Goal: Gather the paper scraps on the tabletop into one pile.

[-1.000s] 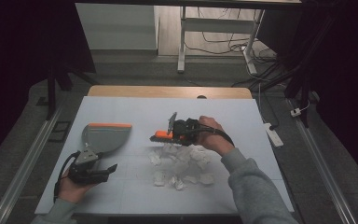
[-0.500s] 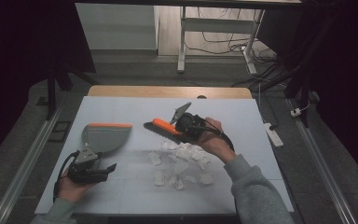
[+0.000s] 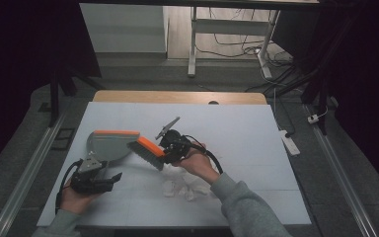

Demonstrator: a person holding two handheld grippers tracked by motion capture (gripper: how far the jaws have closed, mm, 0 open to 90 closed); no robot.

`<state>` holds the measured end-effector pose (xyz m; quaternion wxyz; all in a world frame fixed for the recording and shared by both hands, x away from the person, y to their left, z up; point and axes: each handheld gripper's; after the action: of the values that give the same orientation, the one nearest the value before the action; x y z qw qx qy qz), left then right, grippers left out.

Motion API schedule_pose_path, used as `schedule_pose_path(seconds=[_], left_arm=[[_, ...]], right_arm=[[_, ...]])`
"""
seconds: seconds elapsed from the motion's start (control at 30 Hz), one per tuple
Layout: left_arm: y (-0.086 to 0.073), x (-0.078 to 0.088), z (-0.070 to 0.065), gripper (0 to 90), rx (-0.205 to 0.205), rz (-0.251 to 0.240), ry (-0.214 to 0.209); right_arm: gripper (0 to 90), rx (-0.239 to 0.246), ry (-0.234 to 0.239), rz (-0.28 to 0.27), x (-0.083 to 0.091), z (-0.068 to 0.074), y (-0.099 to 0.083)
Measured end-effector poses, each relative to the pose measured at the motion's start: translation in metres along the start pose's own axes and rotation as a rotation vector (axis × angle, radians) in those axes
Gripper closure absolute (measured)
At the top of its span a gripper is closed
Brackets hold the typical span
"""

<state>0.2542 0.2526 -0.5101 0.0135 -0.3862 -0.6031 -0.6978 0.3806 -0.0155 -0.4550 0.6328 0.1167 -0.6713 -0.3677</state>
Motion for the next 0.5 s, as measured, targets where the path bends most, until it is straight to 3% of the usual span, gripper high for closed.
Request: schedule_pose_path(seconds=[0.1, 0.2, 0.27, 0.33, 0.4, 0.5], left_arm=[[0.000, 0.001, 0.000, 27.9, -0.001, -0.003, 0.001], [0.000, 0.001, 0.000, 28.0, -0.001, -0.003, 0.001], [-0.001, 0.000, 0.000, 28.0, -0.001, -0.001, 0.001], [0.000, 0.000, 0.000, 28.0, -0.002, 0.000, 0.000], [0.000, 0.000, 0.000, 27.9, -0.001, 0.000, 0.001], [0.000, -0.001, -0.001, 28.0, -0.004, 0.003, 0.000]], right_arm=[[70.2, -0.024, -0.017, 0.034, -0.010, -0.004, -0.004], [70.2, -0.071, -0.047, 0.039, -0.006, -0.014, -0.011], [70.1, -0.076, -0.094, 0.063, 0.000, -0.021, -0.018], [70.2, -0.122, -0.113, 0.071, 0.009, -0.027, -0.024], [70.1, -0.124, -0.154, 0.080, 0.020, -0.033, -0.030], [70.1, -0.161, -0.142, 0.042, 0.038, -0.036, -0.035]])
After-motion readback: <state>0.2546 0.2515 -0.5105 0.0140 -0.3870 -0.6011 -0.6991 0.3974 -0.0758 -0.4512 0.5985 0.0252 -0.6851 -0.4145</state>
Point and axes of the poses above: each handheld gripper's, and its own axes: x roughly backward along the jaws, y roughly out of its top, z roughly to its left, and after that the axes turned 8 degrees about -z, right-handed
